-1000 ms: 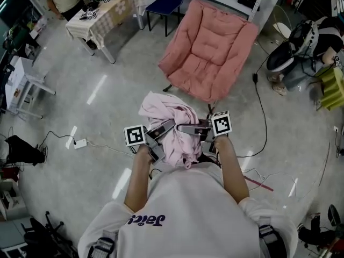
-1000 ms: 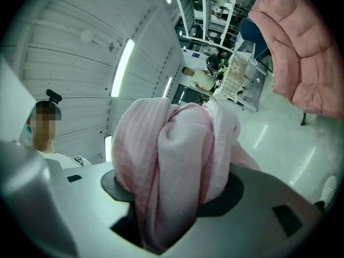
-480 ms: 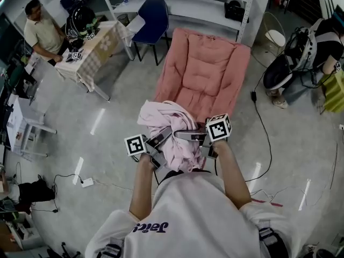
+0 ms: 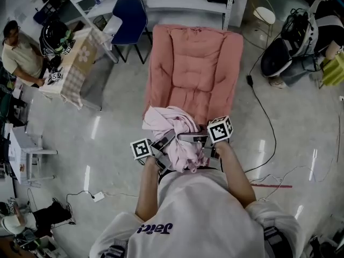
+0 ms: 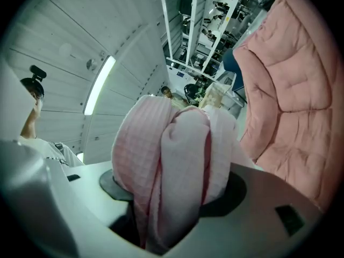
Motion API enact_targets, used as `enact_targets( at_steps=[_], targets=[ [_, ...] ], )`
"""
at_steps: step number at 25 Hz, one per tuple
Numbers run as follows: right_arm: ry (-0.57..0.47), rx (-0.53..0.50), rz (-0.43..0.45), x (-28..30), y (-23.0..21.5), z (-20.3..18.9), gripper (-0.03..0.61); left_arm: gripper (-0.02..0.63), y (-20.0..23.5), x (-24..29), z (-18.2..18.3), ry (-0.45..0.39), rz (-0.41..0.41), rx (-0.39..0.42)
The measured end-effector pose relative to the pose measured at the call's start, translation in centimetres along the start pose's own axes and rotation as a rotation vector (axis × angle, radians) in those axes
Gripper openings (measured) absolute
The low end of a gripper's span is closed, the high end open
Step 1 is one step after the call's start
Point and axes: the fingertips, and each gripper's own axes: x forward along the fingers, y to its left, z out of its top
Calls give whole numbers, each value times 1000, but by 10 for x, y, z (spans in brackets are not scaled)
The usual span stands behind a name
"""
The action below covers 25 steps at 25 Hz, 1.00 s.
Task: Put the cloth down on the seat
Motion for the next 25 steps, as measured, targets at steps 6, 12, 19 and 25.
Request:
enact_targets(
  at_steps=[6,12,19,25],
  targets=[
    [-88,52,-148,1,-82,61,302,312,50,59,67,166,77,8],
    [-156,118,-317,-4,-154,96,307,313,104,105,111,373,128,61],
    [-247,195,-464,-19,-267,114,308,320,197,168,146,541,193,85],
    [-257,246,-587,-31,-357,105,310,322,283,204,153,634,257,140]
  ],
)
